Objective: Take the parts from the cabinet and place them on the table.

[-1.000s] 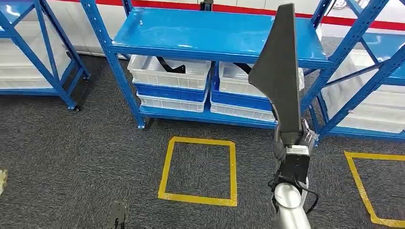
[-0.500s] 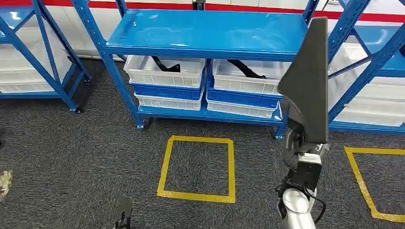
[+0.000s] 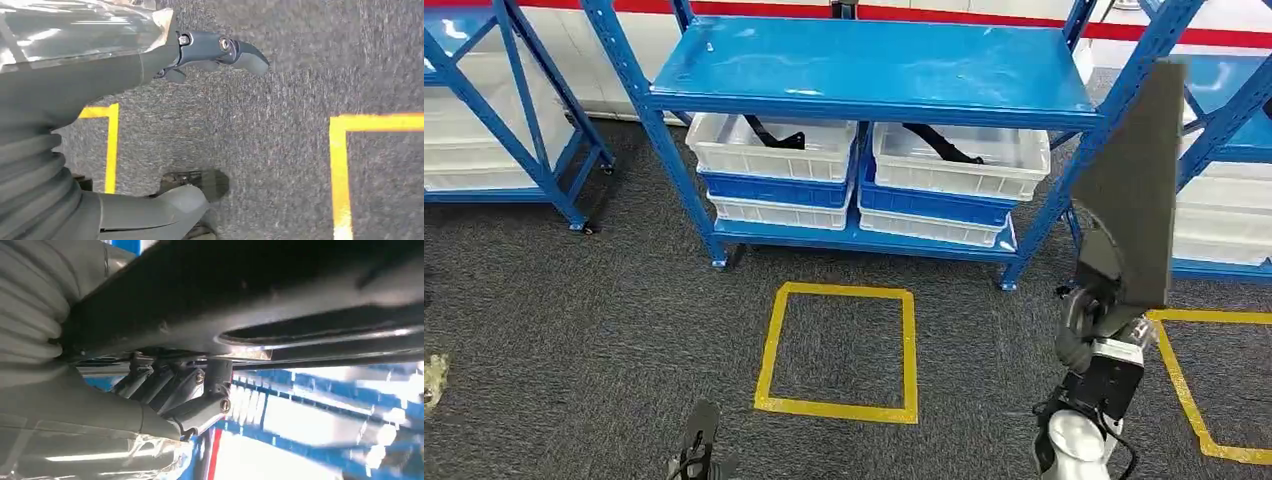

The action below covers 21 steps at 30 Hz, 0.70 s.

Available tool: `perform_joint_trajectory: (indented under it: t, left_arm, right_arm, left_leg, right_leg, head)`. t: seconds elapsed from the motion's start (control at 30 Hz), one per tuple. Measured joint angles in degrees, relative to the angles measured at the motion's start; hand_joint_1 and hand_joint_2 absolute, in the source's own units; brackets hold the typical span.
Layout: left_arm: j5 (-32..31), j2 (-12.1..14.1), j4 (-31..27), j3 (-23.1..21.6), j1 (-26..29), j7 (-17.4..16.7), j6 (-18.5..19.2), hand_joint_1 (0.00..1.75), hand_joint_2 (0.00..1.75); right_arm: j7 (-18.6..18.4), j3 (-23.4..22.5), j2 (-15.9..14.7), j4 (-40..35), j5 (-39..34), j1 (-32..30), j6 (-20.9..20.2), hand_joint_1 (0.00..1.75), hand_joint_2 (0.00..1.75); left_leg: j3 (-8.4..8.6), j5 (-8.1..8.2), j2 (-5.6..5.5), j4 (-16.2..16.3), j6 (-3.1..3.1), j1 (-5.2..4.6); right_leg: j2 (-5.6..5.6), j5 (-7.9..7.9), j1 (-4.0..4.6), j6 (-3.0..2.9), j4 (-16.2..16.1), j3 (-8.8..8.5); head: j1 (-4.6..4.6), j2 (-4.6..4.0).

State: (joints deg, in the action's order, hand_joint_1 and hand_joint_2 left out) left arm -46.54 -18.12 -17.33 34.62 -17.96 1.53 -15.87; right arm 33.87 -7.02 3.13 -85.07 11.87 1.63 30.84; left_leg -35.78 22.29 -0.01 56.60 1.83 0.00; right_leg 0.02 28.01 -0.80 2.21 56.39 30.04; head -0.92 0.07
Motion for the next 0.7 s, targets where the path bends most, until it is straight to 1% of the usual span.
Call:
perform_joint_trajectory:
  t: [0.07,0.13,0.2,0.3,0.37,0.43,0.6,0.63,0.67,0.7]
  left_arm:
    - [-1.18,-0.22,0.52,-1.71,-0.71,-1.86,1.77,0.00,1.75]
    - [-1.88,-0.42,1.05,-3.56,-1.46,-3.27,3.16,0.00,1.75]
    - [-1.92,-0.50,1.55,-4.98,-2.18,-3.93,4.41,0.00,1.75]
    - [-1.86,-0.48,2.44,-6.14,-3.01,-4.96,6.27,0.00,1.75]
    - [-1.61,-0.44,3.04,-6.53,-3.58,-5.61,7.56,0.00,1.75]
    - [-1.01,-0.33,3.39,-6.71,-4.02,-6.27,8.04,0.00,1.75]
    - [-0.76,-0.28,3.52,-6.77,-4.12,-6.40,8.04,0.00,1.75]
    - [-0.48,0.33,4.33,-6.92,-5.24,-8.80,8.19,0.00,1.75]
    - [-0.48,0.92,4.76,-6.95,-5.98,-9.94,8.65,0.00,1.75]
    - [-0.02,1.68,5.22,-6.88,-6.87,-11.78,8.94,0.00,1.75]
  right_arm:
    - [0.99,-2.58,0.13,-1.36,-0.57,-1.34,1.01,1.75,1.75]
    - [1.64,-5.26,0.44,-3.58,-0.92,-3.24,1.16,1.75,1.75]
    - [2.49,-7.49,0.70,-5.20,-1.97,-4.75,1.16,1.75,1.75]
    - [4.24,-9.87,1.03,-6.05,-3.17,-5.78,0.99,1.75,1.75]
    - [4.62,-10.84,1.16,-6.05,-3.81,-5.77,0.99,1.75,1.75]
    - [4.68,-11.40,1.18,-6.03,-4.46,-5.77,1.05,1.75,1.75]
    - [4.70,-11.47,1.16,-6.03,-4.70,-5.77,1.12,1.75,1.75]
    - [4.70,-11.32,0.35,-5.97,-6.80,-6.11,2.67,1.75,1.75]
    - [4.70,-10.99,-0.70,-5.84,-7.83,-6.42,3.28,1.75,1.75]
    - [4.70,-9.89,-2.34,-5.40,-10.13,-6.62,3.21,1.75,1.75]
  left_leg:
    - [-0.12,0.00,-0.07,0.11,0.00,-0.06]
    - [-0.21,0.00,-0.14,0.14,0.01,-0.15]
    - [-0.34,-0.02,-0.13,0.16,0.04,-0.24]
    - [-0.38,-0.05,-0.07,0.17,0.08,-0.33]
    - [-0.38,-0.06,-0.08,0.18,0.09,-0.33]
    - [-0.38,-0.09,-0.11,0.18,0.14,-0.32]
    - [-0.38,-0.09,-0.12,0.18,0.14,-0.32]
    - [-0.38,-0.13,-0.12,0.18,0.12,-0.32]
    - [-0.38,-0.13,-0.13,0.18,0.12,-0.32]
    - [-0.40,-0.14,-0.11,0.17,0.12,-0.33]
  right_leg:
    - [-0.03,-0.01,-0.06,0.02,0.00,0.01]
    - [-0.06,-0.02,-0.11,0.03,0.00,-0.01]
    - [-0.03,-0.13,-0.15,0.20,0.01,-0.28]
    - [0.01,-0.15,-0.18,0.23,0.01,-0.23]
    - [0.00,-0.15,-0.18,0.23,0.01,-0.22]
    - [-0.01,-0.15,-0.18,0.23,0.01,-0.03]
    - [-0.01,-0.15,-0.18,0.22,0.01,-0.06]
    - [-0.03,-0.16,-0.18,0.22,0.01,-0.06]
    - [-0.03,-0.17,-0.18,0.24,0.01,-0.23]
    - [-0.02,-0.19,-0.17,0.26,0.03,-0.30]
  head:
    - [0.00,0.00]
    - [0.00,0.00]
    - [0.00,0.00]
    - [0.00,0.00]
    - [0.00,0.00]
    - [0.00,0.00]
    - [0.00,0.00]
    - [0.00,0.00]
    - [0.02,0.00]
    - [0.00,0.00]
